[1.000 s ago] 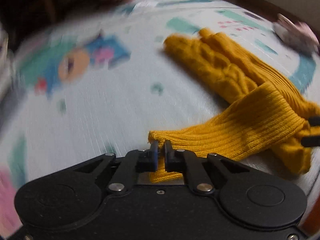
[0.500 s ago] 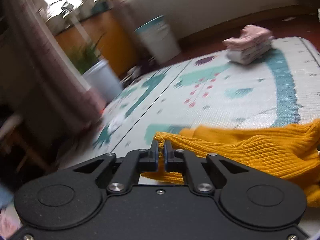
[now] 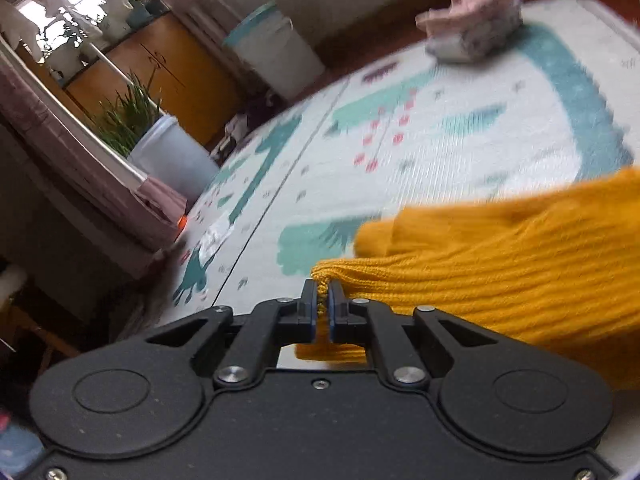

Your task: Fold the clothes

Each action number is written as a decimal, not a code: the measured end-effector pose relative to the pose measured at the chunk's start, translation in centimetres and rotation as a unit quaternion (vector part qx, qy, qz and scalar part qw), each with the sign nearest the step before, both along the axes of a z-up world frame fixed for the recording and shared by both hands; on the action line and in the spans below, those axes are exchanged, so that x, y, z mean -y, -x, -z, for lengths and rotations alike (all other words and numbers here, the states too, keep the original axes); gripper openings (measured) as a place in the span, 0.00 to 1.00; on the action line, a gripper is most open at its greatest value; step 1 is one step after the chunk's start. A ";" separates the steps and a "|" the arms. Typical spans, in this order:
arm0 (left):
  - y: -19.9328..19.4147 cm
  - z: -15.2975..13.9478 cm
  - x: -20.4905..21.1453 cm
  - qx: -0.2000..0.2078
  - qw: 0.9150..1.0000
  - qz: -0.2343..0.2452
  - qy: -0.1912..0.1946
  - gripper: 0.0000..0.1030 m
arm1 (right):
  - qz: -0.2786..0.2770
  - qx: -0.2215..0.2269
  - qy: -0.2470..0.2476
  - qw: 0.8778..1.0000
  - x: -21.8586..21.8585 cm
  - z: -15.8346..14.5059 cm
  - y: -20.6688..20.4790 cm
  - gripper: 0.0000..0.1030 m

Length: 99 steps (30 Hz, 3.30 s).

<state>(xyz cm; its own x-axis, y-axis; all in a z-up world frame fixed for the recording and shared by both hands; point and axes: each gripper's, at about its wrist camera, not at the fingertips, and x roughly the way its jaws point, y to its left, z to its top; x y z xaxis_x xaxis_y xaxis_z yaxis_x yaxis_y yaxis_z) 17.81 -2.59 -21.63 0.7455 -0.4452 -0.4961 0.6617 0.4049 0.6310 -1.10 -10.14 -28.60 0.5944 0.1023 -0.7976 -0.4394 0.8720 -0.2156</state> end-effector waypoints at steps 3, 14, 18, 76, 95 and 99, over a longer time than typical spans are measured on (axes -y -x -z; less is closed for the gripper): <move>-0.8 1.3 0.2 -0.011 1.000 -0.014 -0.014 0.04 | -0.032 0.022 0.048 0.998 -1.0 0.4 0.6 0.31; -0.7 2.1 1.8 -0.024 1.000 -0.011 -0.003 0.03 | -0.181 0.086 0.159 0.967 -3.2 2.2 3.7 0.28; -0.8 2.5 2.1 -0.022 1.000 -0.013 -0.014 0.03 | -0.191 0.062 0.150 0.968 -3.3 1.7 2.5 0.28; -2.1 5.3 3.2 -0.048 0.999 -0.001 -0.021 0.03 | -0.090 0.053 -0.024 0.994 1.6 0.9 -6.2 0.40; -0.7 4.1 0.8 -0.202 0.968 -0.074 0.132 0.27 | -0.047 0.076 -0.065 0.994 3.9 0.3 -8.7 0.31; -0.7 5.7 1.6 -0.214 0.966 -0.077 0.124 0.28 | -0.048 0.062 -0.077 0.994 4.1 1.6 -9.0 0.32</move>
